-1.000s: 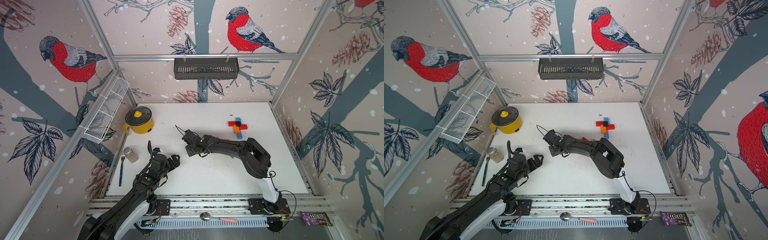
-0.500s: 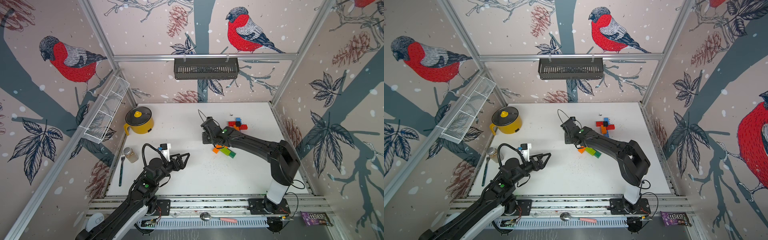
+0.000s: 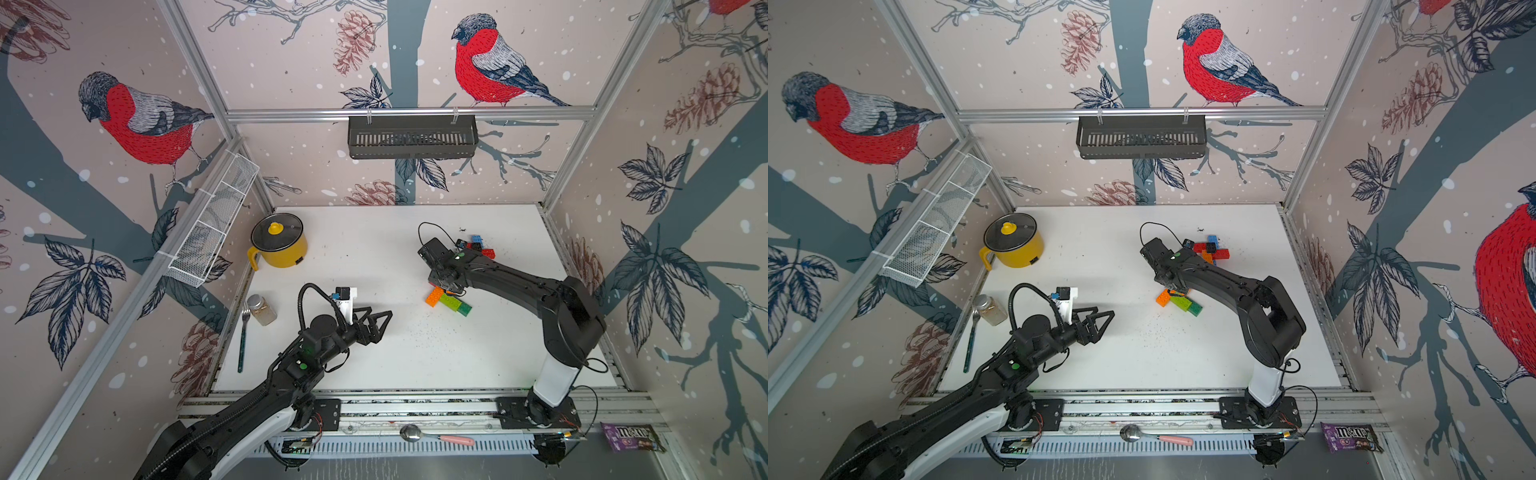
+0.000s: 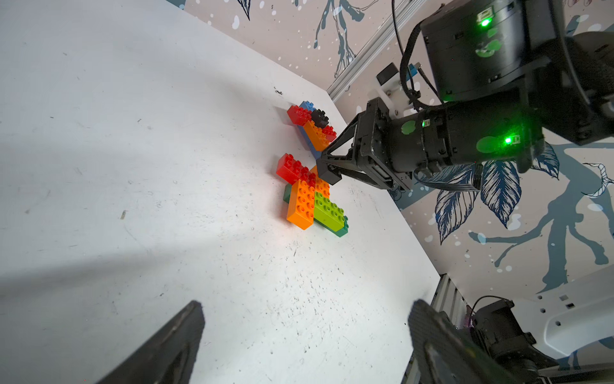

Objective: Assemble a small pinwheel with lego
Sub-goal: Assemble the lego brick with the lego brick.

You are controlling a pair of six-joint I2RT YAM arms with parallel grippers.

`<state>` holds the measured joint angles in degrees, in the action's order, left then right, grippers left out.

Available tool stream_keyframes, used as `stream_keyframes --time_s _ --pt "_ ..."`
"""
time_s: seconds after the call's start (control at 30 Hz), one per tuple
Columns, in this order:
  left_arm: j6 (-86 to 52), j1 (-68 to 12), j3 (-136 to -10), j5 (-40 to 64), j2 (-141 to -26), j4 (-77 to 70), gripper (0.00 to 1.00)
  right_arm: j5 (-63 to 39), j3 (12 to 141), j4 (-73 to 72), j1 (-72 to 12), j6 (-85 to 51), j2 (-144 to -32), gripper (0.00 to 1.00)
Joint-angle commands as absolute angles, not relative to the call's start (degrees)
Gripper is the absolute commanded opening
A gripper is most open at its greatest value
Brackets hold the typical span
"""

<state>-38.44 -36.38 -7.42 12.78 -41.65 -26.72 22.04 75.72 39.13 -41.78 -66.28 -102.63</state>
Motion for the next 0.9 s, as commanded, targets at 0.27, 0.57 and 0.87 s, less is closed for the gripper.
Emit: stream_keyframes --time_s 0.27,0.57,0.87 --pt "-37.27 -36.57 -6.89 13.33 -41.87 -30.84 0.97 20.13 72.91 38.76 -41.22 -71.7 -103.03 0.31" --pt "-38.03 -36.65 -6.61 14.22 -42.82 -31.42 0.97 19.41 71.67 36.86 -41.5 -72.83 -102.81 0.31" --pt "-38.3 -36.6 -6.54 13.8 -42.73 -31.06 0.97 18.98 72.18 37.09 -41.05 -73.6 -103.66 0.31"
